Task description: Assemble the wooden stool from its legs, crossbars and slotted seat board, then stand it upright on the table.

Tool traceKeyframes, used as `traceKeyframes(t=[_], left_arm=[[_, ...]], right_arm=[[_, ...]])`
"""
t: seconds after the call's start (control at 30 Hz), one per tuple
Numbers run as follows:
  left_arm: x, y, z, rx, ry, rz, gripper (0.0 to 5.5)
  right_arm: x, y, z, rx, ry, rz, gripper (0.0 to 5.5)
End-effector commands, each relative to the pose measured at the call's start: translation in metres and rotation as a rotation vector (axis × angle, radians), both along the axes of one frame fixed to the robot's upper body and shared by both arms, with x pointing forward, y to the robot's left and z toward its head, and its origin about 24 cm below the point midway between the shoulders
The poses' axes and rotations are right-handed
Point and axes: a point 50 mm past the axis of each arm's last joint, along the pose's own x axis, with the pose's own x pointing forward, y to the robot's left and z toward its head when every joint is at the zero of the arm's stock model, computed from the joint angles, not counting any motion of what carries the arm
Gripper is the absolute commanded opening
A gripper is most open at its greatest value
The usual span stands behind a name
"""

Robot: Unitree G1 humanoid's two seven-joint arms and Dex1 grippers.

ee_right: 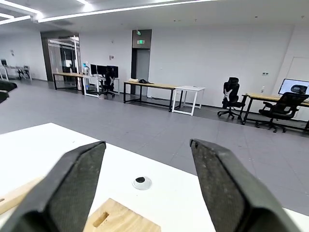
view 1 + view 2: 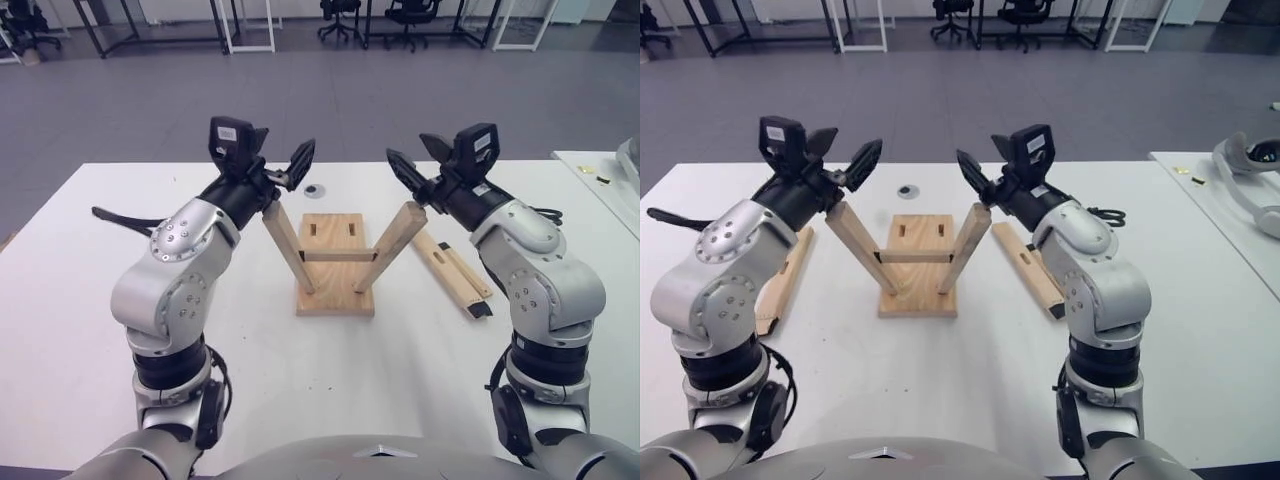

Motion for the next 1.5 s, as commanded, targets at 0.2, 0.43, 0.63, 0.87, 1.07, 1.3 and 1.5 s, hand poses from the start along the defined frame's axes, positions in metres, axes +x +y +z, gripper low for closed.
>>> traceKeyframes(t=[0.2, 0.43, 0.63, 0.87, 1.07, 1.3, 1.5], left_arm=[[0.012, 0.004, 0.044, -0.148, -0.215, -0.032, 4.10], [-0.007, 0.042, 0.042, -0.158, -0.268, 0.031, 4.10], [-0.035, 0.128, 0.006, -0.051, -0.160, 0.320, 4.10], [-0.065, 0.105, -0.070, 0.454, 0.277, -0.023, 4.10], [-0.079, 0.095, -0.085, 0.849, 0.408, -0.320, 4.10], [-0.070, 0.065, -0.122, 0.830, 0.433, -0.470, 4.10], [-0.034, 0.052, -0.153, 0.802, 0.355, -0.405, 4.10]], right_arm=[[0.020, -0.015, -0.004, 0.091, -0.014, -0.038, 3.28], [-0.009, 0.015, -0.070, -0.269, 0.076, 0.328, 3.28], [-0.044, 0.078, -0.058, -0.297, 0.019, 0.626, 3.28], [0.030, -0.037, -0.081, -0.577, 0.099, 0.053, 3.28], [0.044, -0.073, -0.142, -0.713, 0.217, 0.060, 3.28], [0.038, -0.046, -0.167, -0.886, 0.110, 0.302, 3.28], [0.011, -0.038, -0.167, -0.910, 0.094, 0.559, 3.28]])
